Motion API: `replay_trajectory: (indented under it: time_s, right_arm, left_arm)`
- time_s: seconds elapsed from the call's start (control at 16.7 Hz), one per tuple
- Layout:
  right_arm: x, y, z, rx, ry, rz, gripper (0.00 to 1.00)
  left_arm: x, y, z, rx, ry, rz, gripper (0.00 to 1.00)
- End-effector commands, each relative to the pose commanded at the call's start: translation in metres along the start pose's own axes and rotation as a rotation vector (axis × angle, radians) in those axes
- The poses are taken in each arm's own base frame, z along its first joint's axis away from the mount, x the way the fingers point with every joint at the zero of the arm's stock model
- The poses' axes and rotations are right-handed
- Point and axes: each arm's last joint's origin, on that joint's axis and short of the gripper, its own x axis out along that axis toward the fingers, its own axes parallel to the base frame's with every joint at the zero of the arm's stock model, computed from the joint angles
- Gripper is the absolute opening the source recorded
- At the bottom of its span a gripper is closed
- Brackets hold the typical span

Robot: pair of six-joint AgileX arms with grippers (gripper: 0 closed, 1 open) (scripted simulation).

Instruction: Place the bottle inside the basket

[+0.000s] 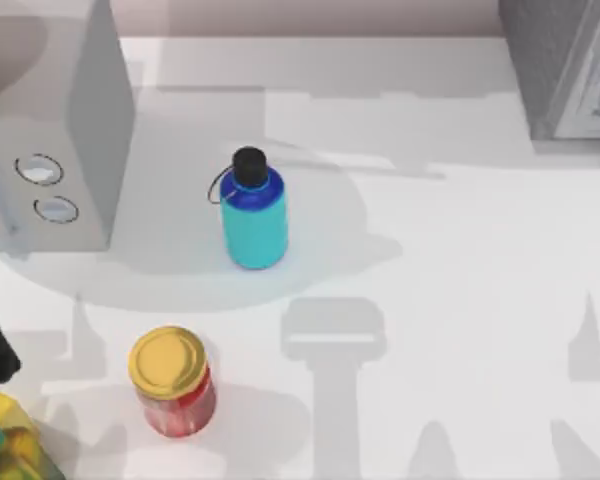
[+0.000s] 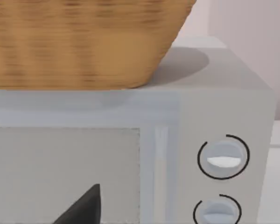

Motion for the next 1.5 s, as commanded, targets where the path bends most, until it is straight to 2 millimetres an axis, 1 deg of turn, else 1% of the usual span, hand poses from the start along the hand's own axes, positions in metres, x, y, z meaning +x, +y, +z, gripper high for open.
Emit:
replay_trajectory:
  time_s: [0.24, 0.48, 0.66, 0.84, 1.02, 1.2, 1.32, 1.5]
  right_arm:
    - [0.0, 0.0, 0.0, 0.0, 0.0, 0.0, 1.0]
    - [0.0, 0.0, 0.0, 0.0, 0.0, 0.0, 1.0]
    - [0.0, 0.0, 0.0, 0.0, 0.0, 0.0, 1.0]
    - [0.0, 0.0, 0.0, 0.0, 0.0, 0.0, 1.0]
    - [0.0, 0.0, 0.0, 0.0, 0.0, 0.0, 1.0]
    - [0.0, 0.0, 0.0, 0.0, 0.0, 0.0, 1.0]
    - [0.0, 0.0, 0.0, 0.0, 0.0, 0.0, 1.0]
    - [0.0, 0.0, 0.0, 0.0, 0.0, 0.0, 1.0]
  left_arm:
    - [0.001, -0.001, 0.003, 0.007, 0.005, -0.021, 1.0]
    - [0.013, -0.007, 0.015, 0.037, 0.046, -0.115, 1.0]
    - [0.034, -0.014, 0.024, 0.065, 0.119, -0.216, 1.0]
    - [0.069, -0.026, 0.024, 0.089, 0.221, -0.335, 1.0]
    - [0.111, -0.042, 0.011, 0.109, 0.309, -0.465, 1.0]
    - [0.147, -0.062, -0.012, 0.127, 0.359, -0.594, 1.0]
    - [0.164, -0.075, -0.027, 0.139, 0.369, -0.671, 1.0]
    - [0.177, -0.089, -0.046, 0.154, 0.373, -0.761, 1.0]
